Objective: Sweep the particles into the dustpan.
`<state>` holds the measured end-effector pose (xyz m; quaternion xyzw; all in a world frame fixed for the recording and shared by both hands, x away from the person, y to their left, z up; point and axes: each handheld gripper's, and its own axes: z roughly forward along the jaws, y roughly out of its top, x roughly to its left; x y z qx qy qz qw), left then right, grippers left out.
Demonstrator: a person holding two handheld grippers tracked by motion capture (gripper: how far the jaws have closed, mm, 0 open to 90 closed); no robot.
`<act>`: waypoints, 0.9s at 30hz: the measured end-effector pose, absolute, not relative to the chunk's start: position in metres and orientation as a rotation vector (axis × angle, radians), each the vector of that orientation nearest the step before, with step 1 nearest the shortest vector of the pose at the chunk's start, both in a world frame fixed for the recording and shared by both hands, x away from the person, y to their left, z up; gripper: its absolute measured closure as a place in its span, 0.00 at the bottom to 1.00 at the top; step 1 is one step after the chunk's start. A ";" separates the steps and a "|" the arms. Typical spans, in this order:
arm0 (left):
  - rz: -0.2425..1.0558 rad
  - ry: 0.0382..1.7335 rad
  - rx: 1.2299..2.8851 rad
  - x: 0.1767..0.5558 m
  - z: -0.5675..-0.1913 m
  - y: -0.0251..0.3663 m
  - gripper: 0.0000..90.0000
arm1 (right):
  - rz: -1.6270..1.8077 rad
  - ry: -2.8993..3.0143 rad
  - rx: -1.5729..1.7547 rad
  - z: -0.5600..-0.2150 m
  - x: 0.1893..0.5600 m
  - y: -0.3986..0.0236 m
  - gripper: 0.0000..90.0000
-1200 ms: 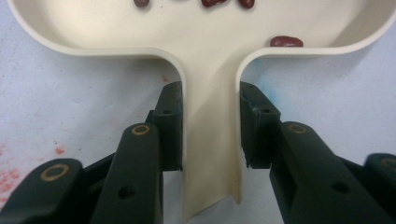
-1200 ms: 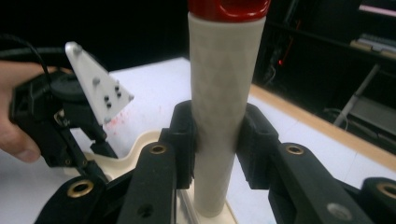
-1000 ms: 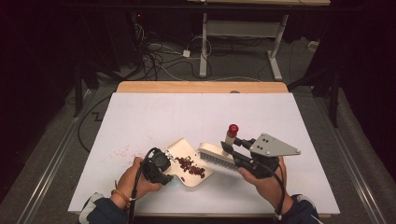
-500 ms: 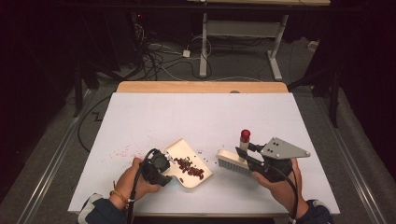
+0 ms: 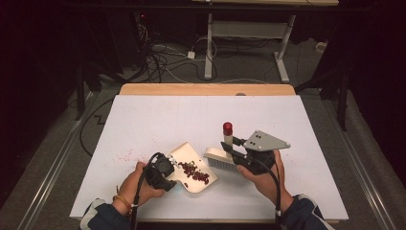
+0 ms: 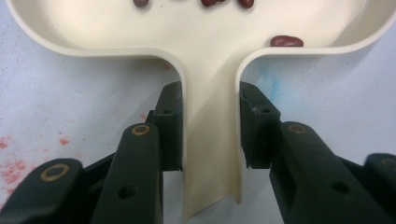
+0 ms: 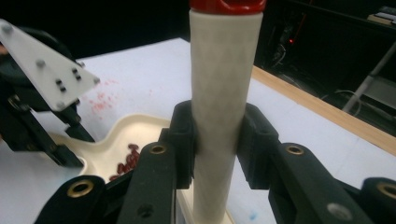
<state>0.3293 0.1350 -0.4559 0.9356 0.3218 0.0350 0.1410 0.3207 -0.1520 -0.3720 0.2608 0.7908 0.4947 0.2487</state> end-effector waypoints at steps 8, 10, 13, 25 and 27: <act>0.083 0.939 2.689 0.330 -0.456 0.137 0.71 | 1.412 2.113 0.737 -0.359 0.323 -0.166 0.78; 0.076 0.948 2.683 0.331 -0.456 0.138 0.71 | 1.416 2.069 0.763 -0.359 0.329 -0.167 0.78; 0.073 0.968 2.678 0.333 -0.456 0.140 0.71 | 1.394 1.979 0.770 -0.365 0.348 -0.161 0.78; 0.046 0.980 2.654 0.337 -0.456 0.148 0.71 | 1.347 2.005 0.653 -0.399 0.386 -0.104 0.78; 0.058 0.991 2.655 0.337 -0.456 0.150 0.71 | 1.360 2.039 0.641 -0.397 0.374 -0.099 0.78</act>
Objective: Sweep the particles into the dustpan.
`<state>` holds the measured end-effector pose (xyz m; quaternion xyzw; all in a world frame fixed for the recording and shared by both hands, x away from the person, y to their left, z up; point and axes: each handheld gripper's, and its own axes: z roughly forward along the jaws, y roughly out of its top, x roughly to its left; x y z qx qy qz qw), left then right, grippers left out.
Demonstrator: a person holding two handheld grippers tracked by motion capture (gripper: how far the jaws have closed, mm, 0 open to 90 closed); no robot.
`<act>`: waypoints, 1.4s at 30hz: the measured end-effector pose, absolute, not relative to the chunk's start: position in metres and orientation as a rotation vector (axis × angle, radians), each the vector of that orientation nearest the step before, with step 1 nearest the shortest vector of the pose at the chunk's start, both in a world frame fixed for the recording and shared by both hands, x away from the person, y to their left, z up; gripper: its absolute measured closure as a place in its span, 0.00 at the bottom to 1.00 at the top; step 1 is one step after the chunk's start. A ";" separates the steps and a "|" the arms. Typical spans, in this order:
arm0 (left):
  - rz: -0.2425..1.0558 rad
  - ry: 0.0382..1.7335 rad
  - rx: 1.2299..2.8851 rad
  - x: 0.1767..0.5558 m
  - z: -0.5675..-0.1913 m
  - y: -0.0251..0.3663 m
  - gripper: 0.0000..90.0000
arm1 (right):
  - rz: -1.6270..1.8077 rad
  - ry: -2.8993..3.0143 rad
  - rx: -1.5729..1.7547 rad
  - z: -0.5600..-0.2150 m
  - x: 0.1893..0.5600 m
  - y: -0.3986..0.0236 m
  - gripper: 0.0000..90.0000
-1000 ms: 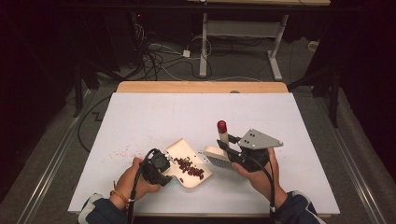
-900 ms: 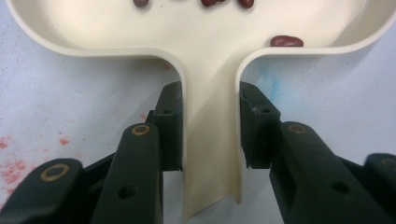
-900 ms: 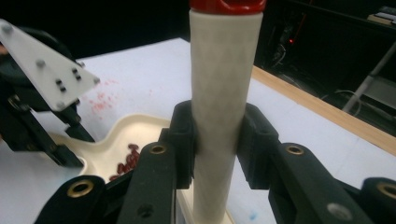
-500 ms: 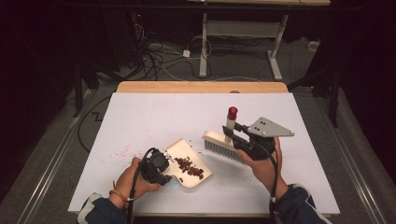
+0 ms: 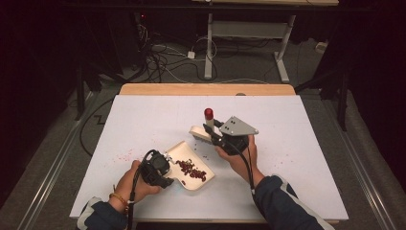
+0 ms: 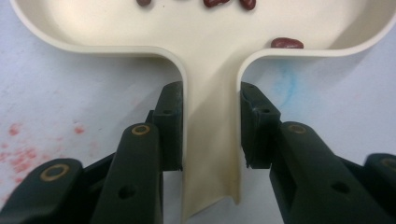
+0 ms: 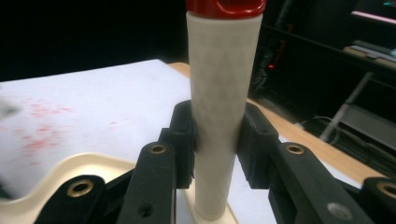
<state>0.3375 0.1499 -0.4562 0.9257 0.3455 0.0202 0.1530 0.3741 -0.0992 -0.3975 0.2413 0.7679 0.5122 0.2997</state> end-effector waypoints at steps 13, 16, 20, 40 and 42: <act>0.073 1.007 2.668 0.339 -0.456 0.149 0.71 | 1.465 2.071 0.574 -0.385 0.316 -0.085 0.78; 0.076 1.002 2.668 0.339 -0.456 0.149 0.71 | 1.508 2.036 0.581 -0.378 0.316 -0.097 0.78; 0.086 0.996 2.674 0.338 -0.456 0.148 0.71 | 1.469 1.976 0.629 -0.372 0.318 -0.115 0.78; 0.132 1.011 2.709 0.332 -0.453 0.141 0.71 | 1.355 2.075 0.722 -0.390 0.291 -0.119 0.78; 0.131 1.013 2.700 0.332 -0.453 0.142 0.71 | 1.387 2.085 0.719 -0.387 0.287 -0.114 0.78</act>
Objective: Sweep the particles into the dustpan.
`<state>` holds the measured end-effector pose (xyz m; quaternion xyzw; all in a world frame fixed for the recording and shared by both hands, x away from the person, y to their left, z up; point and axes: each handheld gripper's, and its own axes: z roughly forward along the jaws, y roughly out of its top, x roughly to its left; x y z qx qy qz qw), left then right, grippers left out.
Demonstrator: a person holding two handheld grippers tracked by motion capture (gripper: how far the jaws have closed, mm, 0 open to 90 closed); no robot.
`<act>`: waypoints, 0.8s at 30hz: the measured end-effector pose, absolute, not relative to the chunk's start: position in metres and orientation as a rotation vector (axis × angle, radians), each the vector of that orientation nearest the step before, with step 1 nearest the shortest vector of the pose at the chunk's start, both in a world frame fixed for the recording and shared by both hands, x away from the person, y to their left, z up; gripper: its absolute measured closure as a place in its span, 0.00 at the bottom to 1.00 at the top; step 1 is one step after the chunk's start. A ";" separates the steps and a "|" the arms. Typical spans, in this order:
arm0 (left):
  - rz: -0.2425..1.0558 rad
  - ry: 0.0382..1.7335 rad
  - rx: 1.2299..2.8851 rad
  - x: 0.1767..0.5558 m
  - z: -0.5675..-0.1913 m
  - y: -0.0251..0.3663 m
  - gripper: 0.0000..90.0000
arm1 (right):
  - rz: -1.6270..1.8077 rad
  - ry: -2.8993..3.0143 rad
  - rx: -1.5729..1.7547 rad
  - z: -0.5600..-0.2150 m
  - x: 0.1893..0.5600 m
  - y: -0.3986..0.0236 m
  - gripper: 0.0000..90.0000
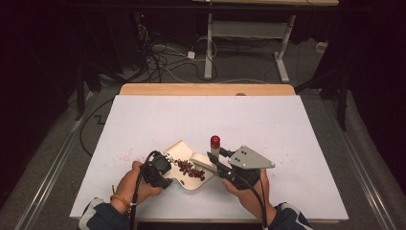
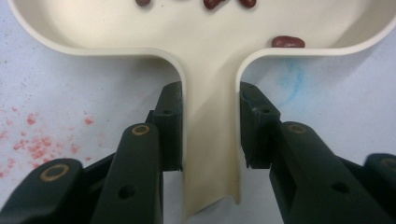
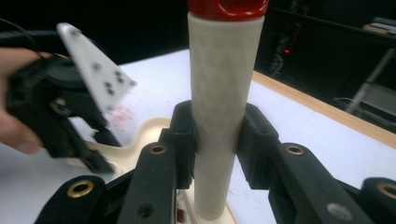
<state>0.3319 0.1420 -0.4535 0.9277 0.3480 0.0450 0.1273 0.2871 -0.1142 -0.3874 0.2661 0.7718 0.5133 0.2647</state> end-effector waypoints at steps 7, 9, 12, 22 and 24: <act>0.110 1.009 2.680 0.333 -0.455 0.146 0.71 | 1.442 2.049 0.688 -0.378 0.289 -0.121 0.78; 0.108 1.010 2.676 0.332 -0.456 0.146 0.71 | 1.436 2.047 0.693 -0.377 0.291 -0.126 0.78; 0.114 1.005 2.672 0.332 -0.456 0.146 0.71 | 1.417 2.045 0.684 -0.377 0.296 -0.132 0.78; 0.112 1.019 2.618 0.329 -0.453 0.150 0.71 | 1.392 2.045 0.679 -0.387 0.311 -0.129 0.78; 0.114 1.018 2.610 0.329 -0.453 0.151 0.71 | 1.396 2.049 0.675 -0.387 0.314 -0.125 0.78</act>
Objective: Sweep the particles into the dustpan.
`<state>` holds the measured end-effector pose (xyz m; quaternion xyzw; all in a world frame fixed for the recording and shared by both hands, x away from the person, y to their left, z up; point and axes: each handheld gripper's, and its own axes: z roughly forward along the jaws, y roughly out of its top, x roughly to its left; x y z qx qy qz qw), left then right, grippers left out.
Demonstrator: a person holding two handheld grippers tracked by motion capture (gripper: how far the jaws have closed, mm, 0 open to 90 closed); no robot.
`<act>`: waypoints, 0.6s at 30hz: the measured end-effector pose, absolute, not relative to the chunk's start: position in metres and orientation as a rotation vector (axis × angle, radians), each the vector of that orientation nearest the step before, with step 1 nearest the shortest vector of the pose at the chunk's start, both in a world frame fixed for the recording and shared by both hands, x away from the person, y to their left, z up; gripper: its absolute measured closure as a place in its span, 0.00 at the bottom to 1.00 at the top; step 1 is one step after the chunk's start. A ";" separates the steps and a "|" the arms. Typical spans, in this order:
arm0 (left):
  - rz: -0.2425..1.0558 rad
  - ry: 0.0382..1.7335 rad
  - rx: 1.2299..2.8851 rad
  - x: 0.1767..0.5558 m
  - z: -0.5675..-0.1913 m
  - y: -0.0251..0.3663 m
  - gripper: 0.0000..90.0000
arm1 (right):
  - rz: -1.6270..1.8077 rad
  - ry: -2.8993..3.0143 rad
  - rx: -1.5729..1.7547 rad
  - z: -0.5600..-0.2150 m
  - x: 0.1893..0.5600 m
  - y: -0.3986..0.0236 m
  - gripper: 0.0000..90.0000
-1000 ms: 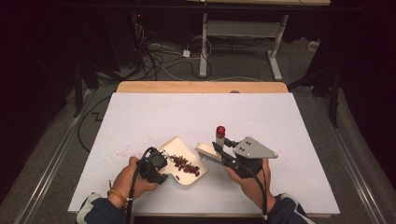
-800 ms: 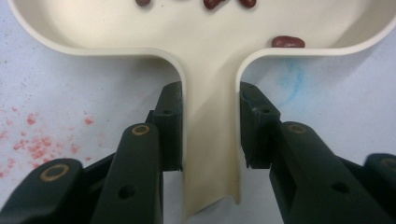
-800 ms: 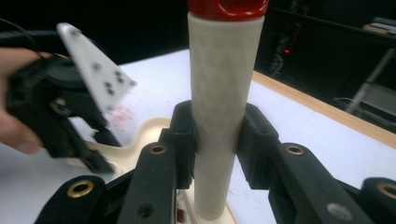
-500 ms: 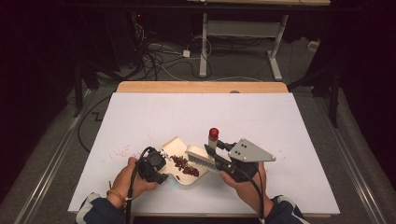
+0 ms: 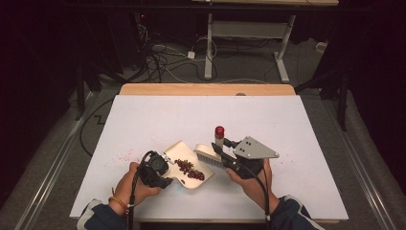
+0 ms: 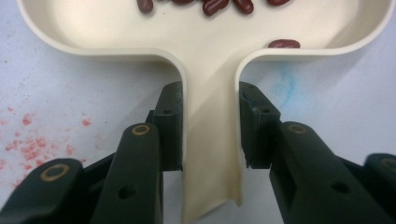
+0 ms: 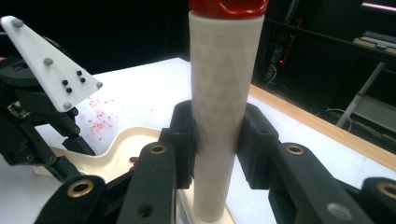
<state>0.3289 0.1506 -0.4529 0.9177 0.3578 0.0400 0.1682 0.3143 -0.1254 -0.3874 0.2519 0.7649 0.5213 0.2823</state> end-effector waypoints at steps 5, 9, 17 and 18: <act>0.114 1.020 2.602 0.329 -0.454 0.152 0.71 | 1.432 2.090 0.649 -0.391 0.316 -0.113 0.78; 0.113 1.021 2.590 0.329 -0.455 0.153 0.71 | 1.442 2.114 0.617 -0.390 0.313 -0.106 0.78; 0.117 1.028 2.574 0.328 -0.455 0.154 0.71 | 1.459 2.122 0.613 -0.387 0.312 -0.108 0.78; 0.112 1.031 2.569 0.329 -0.455 0.154 0.71 | 1.459 2.123 0.616 -0.386 0.312 -0.108 0.78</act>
